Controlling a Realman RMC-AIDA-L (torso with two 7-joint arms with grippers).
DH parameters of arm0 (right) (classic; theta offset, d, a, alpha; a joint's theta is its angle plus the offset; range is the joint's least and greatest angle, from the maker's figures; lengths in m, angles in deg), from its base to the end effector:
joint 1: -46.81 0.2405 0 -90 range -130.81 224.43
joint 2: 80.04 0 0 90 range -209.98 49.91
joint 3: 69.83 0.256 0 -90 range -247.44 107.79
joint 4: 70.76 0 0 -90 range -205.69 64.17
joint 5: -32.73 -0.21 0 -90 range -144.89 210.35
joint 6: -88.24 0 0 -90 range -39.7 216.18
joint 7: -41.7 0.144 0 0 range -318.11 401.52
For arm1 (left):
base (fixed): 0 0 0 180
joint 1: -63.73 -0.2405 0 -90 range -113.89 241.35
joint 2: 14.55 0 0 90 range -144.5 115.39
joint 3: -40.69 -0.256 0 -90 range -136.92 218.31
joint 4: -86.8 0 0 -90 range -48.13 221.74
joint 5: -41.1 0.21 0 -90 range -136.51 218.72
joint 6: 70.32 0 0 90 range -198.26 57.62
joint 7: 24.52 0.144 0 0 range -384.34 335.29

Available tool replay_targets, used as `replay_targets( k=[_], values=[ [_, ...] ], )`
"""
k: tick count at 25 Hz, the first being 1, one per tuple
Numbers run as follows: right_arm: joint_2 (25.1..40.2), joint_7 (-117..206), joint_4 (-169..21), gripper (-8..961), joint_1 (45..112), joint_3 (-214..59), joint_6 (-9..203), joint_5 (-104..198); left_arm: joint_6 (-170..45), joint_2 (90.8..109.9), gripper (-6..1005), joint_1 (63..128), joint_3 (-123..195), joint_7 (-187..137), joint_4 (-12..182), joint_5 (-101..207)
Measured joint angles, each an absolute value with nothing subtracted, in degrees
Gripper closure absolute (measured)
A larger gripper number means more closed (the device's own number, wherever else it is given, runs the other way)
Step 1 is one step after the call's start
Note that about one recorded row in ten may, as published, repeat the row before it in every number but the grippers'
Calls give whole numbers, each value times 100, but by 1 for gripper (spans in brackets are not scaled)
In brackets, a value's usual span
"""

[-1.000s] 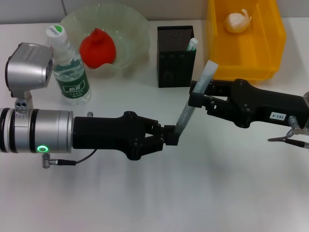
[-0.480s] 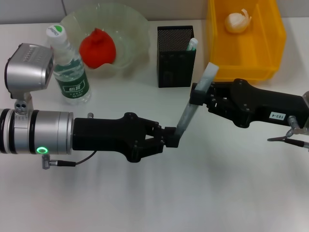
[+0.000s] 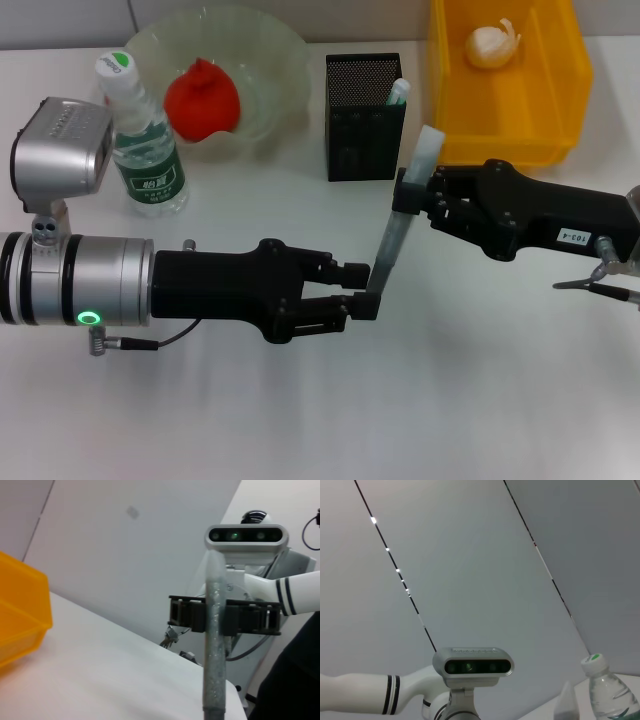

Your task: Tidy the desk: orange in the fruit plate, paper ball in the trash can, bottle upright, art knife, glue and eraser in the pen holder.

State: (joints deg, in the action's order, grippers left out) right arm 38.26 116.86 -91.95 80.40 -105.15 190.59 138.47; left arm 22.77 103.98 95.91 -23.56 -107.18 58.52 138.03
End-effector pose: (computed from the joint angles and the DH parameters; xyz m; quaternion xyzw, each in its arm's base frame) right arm 0.2285 0.3046 -0.0146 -0.8836 0.2249 0.4103 0.0203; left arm -0.2194 0.2970 -0.0530 0.9321 0.2252 0.2786 0.0528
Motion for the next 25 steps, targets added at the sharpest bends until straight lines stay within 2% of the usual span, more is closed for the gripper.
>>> replay_targets(
  k=[10, 14, 16, 17, 20, 21, 22, 25],
  values=[
    [3825, 11694, -9215, 805, 8039, -10460, 19066, 13826, 2126, 10384, 455, 9596, -2370, -10774, 5859, 13843],
    [3714, 11718, -9267, 811, 8062, -10185, 19061, 13598, 1990, 10380, 354, 9500, -2371, -10651, 5860, 13850],
    [3621, 11720, -9283, 812, 8110, -10129, 19026, 13366, 1990, 10380, 301, 9500, -2371, -10651, 5860, 13850],
    [3523, 11719, -9319, 812, 8182, -10118, 18923, 13145, 1990, 10380, 274, 9500, -2371, -10651, 5860, 13850],
    [3490, 11718, -9405, 813, 8261, -10118, 18714, 13015, 1992, 10379, 198, 9374, -2343, -10395, 5860, 13832],
    [3491, 11719, -9461, 813, 8300, -10118, 18575, 12946, 1977, 10402, 176, 9039, -2254, -9625, 5908, 13531],
    [3511, 11719, -9557, 813, 8388, -10131, 18291, 12841, 1958, 10407, 153, 8968, -2254, -9369, 5998, 13405],
    [3538, 11701, -9608, 813, 8511, -10150, 18016, 12791, 1941, 10395, 153, 8908, -2250, -8714, 6410, 13056]
  ],
)
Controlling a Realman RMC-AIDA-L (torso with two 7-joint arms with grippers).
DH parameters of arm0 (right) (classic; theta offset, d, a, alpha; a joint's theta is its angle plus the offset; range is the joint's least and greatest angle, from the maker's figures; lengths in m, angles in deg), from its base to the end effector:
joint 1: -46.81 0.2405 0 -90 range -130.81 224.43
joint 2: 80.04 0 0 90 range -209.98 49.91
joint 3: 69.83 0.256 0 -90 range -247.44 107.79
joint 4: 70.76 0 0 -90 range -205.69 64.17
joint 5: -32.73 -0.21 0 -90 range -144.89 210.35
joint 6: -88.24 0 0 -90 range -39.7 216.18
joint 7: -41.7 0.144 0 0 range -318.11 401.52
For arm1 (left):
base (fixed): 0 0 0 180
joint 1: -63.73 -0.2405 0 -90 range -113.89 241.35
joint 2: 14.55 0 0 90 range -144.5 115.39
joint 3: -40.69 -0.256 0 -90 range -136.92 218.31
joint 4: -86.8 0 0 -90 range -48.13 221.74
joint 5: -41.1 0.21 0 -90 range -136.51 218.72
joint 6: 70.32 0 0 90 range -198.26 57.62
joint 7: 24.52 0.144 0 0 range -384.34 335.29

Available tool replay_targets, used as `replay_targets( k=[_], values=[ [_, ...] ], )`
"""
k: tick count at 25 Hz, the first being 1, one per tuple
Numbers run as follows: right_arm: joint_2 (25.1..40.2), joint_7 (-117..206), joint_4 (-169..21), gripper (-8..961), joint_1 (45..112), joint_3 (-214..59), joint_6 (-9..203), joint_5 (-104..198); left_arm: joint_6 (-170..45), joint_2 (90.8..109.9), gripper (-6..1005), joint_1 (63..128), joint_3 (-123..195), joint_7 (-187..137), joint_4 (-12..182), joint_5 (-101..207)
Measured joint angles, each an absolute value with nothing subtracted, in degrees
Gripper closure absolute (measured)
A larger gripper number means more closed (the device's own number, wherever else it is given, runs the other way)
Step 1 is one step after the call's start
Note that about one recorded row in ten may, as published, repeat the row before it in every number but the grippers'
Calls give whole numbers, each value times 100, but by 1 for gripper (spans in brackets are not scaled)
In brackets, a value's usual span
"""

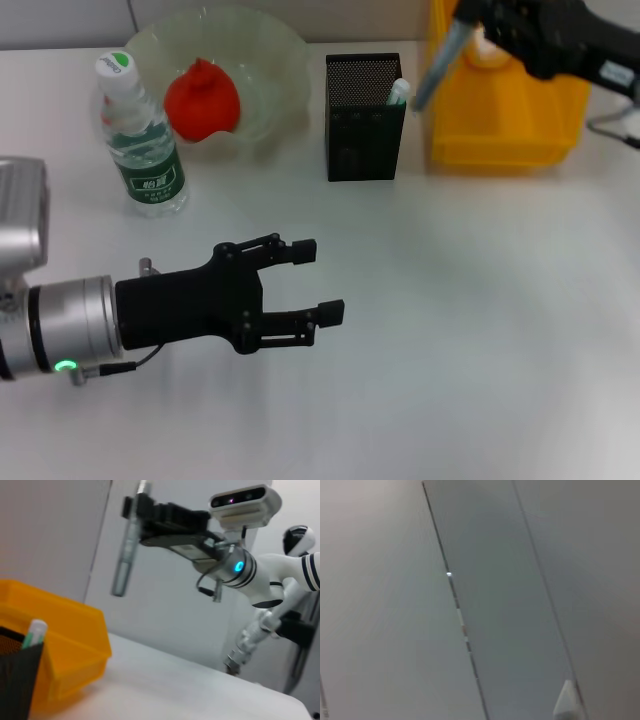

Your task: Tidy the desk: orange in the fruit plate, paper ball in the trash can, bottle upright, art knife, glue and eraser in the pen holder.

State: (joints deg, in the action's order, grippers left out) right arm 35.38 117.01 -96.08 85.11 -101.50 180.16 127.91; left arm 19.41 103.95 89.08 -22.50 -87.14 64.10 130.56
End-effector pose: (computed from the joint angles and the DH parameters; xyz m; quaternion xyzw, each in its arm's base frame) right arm 0.2130 0.3745 0.0391 -0.8596 0.1890 0.4409 0.1760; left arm -0.2585 0.2759 -0.0544 -0.9267 -0.1774 -0.3249 0.0646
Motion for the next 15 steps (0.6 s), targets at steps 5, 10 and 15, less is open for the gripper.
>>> replay_targets(
  k=[5, 10, 15],
  values=[
    [3650, 11629, -9668, 814, 8841, -10180, 17251, 12805, 1903, 10402, 153, 8868, -2145, -7838, 6876, 12770],
    [3735, 11594, -9711, 811, 9066, -10385, 16517, 12812, 1869, 10415, 153, 8844, -2073, -7341, 7204, 12597],
    [3827, 11587, -9711, 795, 9280, -10748, 15758, 12793, 1804, 10420, 153, 8841, -2048, -7292, 7245, 12586]
  ],
)
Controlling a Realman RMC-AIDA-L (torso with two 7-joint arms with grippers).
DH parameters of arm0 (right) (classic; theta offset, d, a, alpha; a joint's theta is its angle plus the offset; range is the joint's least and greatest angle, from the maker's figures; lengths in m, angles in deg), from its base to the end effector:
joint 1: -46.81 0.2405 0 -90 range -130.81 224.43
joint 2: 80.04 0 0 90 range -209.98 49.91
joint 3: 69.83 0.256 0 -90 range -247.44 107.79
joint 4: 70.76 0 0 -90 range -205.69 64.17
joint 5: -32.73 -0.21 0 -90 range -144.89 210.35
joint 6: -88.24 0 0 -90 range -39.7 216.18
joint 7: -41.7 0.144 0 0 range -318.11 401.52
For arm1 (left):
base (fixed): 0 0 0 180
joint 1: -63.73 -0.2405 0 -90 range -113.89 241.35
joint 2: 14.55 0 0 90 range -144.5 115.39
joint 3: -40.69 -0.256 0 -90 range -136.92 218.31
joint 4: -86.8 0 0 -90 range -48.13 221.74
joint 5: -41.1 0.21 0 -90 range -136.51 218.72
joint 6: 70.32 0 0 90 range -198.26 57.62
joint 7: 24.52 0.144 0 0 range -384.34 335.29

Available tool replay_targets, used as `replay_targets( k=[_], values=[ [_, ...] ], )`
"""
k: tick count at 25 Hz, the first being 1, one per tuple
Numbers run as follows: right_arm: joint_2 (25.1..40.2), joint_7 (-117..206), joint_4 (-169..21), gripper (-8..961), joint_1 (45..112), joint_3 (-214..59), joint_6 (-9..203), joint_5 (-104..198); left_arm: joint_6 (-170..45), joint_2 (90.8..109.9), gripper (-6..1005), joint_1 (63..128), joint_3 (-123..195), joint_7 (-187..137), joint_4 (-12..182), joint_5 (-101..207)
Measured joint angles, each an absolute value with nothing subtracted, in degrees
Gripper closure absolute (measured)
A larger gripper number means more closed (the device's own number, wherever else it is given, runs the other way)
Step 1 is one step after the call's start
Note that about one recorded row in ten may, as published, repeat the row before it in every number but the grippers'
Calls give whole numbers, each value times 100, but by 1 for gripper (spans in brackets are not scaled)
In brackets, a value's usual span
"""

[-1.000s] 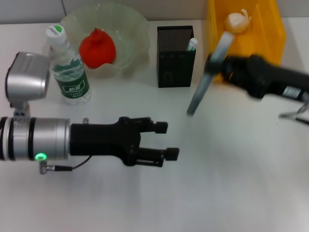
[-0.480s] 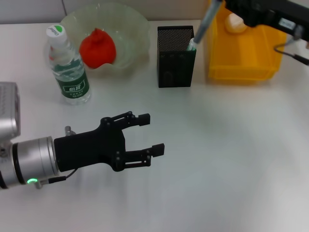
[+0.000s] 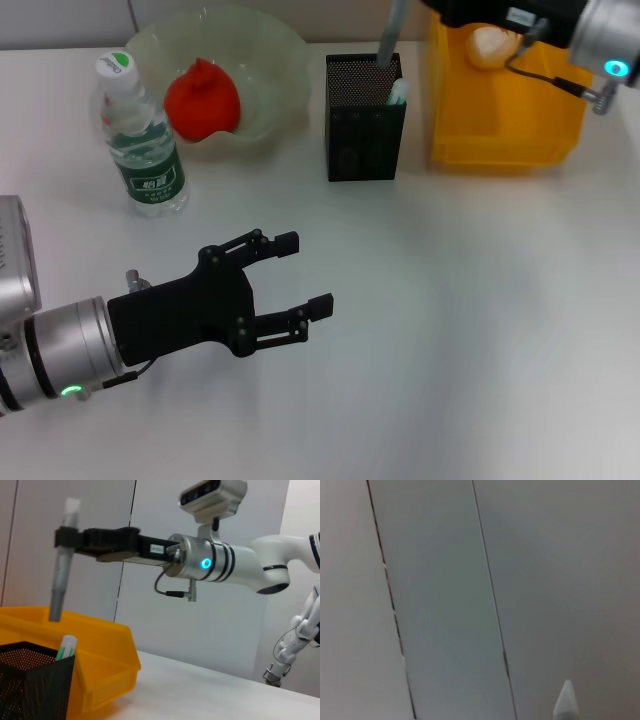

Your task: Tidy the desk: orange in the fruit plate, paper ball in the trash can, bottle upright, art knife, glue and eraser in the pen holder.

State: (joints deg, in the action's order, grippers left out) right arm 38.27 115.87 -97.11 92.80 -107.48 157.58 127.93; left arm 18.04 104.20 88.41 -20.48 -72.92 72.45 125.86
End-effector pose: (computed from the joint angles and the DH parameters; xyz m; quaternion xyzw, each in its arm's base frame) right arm 0.1807 0.4322 0.0066 -0.8757 0.1987 0.3540 0.2614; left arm -0.2727 0.2648 -0.0631 -0.9170 -0.1499 -0.3448 0.1335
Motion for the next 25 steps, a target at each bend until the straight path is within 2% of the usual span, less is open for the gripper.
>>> replay_targets(
  k=[2, 11, 24, 25],
  values=[
    [3891, 11542, -9688, 788, 9398, -10957, 15327, 12789, 1780, 10423, 153, 8841, -2048, -7287, 7248, 12584],
    [3922, 11434, -9341, 759, 9749, -11257, 14576, 12779, 1810, 10427, 153, 8843, -2048, -7283, 7256, 12540],
    [3948, 10923, -9251, 717, 9546, -11481, 14533, 12131, 1819, 10415, 153, 8858, -2048, -7295, 7257, 12521],
    [3948, 10880, -9234, 671, 9510, -11519, 14555, 11987, 1819, 10415, 153, 8858, -2048, -7295, 7257, 12521]
  ],
)
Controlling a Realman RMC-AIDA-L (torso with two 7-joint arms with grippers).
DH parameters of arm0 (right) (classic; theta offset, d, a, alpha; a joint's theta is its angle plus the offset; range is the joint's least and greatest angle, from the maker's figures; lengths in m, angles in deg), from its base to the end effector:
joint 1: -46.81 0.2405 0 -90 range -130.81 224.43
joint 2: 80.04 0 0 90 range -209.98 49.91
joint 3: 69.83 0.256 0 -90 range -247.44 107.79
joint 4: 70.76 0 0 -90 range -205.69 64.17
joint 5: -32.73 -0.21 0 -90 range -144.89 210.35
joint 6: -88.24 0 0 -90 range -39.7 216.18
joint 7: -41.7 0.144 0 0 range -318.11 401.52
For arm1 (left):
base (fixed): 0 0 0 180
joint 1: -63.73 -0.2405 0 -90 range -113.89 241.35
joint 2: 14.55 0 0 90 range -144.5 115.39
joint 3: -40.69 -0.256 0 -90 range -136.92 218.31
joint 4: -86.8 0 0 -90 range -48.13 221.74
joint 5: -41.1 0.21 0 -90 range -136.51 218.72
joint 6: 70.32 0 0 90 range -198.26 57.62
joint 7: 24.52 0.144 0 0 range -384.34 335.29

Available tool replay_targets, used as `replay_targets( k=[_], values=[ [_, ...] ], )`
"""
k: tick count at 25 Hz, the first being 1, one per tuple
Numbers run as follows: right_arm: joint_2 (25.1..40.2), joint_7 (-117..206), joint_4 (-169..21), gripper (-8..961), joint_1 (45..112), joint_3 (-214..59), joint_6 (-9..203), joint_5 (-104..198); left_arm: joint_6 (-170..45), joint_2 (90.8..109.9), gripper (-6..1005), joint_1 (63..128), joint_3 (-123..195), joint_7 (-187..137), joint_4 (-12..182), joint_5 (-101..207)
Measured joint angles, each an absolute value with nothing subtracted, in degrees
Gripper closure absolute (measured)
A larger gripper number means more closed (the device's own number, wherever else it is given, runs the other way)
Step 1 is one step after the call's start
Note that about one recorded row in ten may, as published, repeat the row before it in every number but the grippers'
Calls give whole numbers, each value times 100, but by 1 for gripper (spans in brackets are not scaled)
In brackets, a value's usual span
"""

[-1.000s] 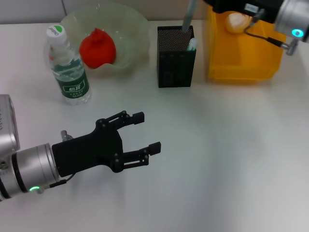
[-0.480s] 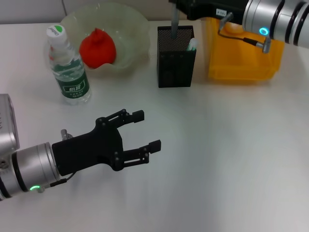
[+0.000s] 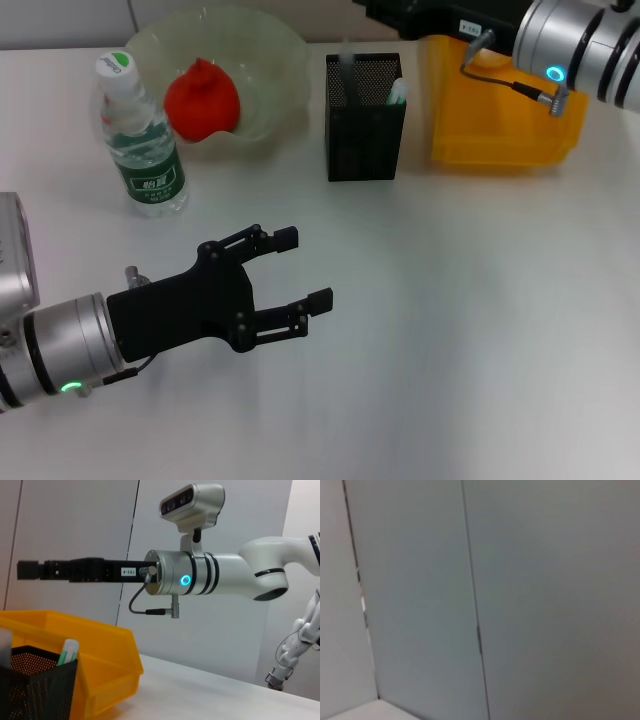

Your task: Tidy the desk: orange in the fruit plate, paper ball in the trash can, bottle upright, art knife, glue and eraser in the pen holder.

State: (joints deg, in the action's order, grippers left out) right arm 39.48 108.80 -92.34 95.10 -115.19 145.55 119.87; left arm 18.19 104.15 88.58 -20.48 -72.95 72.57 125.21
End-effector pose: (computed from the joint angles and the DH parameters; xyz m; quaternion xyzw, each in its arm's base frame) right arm 0.1766 0.4452 -0.0232 -0.8760 0.2005 0.3137 0.3067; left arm -0.2715 0.2664 -0.0619 -0.9150 -0.1500 -0.3490 0.1361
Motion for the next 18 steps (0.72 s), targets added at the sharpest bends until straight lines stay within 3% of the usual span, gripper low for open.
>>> replay_targets(
  k=[5, 10, 15, 18],
  values=[
    [3929, 11028, -9432, 455, 9170, -11591, 15387, 11869, 1799, 10409, 153, 8860, -2051, -7294, 7257, 12521],
    [3832, 11650, -10047, 290, 8164, -11570, 17555, 11877, 2021, 10336, 153, 8904, -2058, -7512, 7084, 12541],
    [3706, 11496, -10076, 173, 7442, -11591, 18821, 12104, 2240, 10209, 153, 8935, -2179, -7822, 6873, 12587],
    [3694, 11449, -10086, 173, 7275, -11553, 19055, 12670, 2431, 10076, 153, 9000, -2244, -8229, 6811, 12593]
  ],
)
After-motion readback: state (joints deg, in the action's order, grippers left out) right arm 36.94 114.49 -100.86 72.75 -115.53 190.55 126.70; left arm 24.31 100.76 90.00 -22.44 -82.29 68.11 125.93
